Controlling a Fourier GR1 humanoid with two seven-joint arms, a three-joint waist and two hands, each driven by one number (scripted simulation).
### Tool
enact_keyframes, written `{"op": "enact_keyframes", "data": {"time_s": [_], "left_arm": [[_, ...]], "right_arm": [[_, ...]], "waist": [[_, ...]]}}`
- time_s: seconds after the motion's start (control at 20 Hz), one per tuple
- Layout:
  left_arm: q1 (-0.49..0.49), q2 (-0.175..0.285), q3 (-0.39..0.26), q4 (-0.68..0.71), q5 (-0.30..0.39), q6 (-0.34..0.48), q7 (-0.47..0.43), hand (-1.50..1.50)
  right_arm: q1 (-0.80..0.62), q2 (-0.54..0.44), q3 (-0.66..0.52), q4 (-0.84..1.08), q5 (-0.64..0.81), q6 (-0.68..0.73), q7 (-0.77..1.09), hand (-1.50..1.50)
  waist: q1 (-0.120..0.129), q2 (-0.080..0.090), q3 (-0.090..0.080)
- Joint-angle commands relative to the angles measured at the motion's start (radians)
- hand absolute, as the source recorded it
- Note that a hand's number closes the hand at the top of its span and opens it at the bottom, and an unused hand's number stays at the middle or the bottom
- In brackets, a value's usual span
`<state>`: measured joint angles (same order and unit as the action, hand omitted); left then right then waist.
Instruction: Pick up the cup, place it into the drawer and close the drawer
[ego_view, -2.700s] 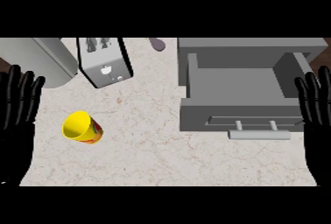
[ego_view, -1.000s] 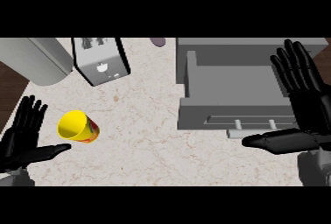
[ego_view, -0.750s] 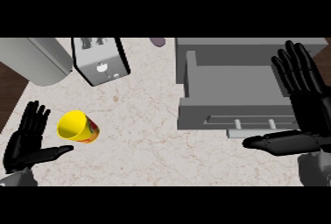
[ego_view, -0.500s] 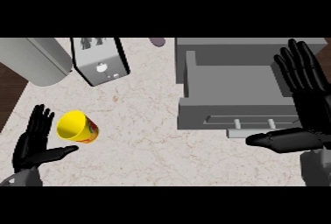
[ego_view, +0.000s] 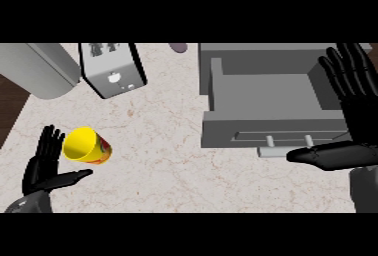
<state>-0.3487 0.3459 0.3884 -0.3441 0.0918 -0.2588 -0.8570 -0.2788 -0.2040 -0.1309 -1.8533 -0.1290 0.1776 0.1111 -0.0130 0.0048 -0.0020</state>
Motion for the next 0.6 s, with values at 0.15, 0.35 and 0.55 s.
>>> {"op": "enact_keyframes", "data": {"time_s": [0.15,0.35,0.55], "left_arm": [[-0.052,0.009,0.005,0.159,-0.027,-0.018,-0.158,-1.50],[-0.084,0.024,0.013,0.167,-0.020,-0.030,-0.136,-1.50],[-0.076,-0.051,-0.002,0.179,-0.044,0.043,-0.204,-1.50]], "right_arm": [[-0.016,0.018,0.028,0.006,0.028,-0.012,0.006,-1.50],[-0.008,0.000,0.000,0.053,0.009,0.019,-0.035,-1.50],[-0.002,0.012,0.000,-0.008,-0.008,-0.004,0.020,-1.50]], "waist": [[-0.007,0.004,-0.002],[-0.007,0.005,-0.002],[-0.016,0.006,-0.003]]}}
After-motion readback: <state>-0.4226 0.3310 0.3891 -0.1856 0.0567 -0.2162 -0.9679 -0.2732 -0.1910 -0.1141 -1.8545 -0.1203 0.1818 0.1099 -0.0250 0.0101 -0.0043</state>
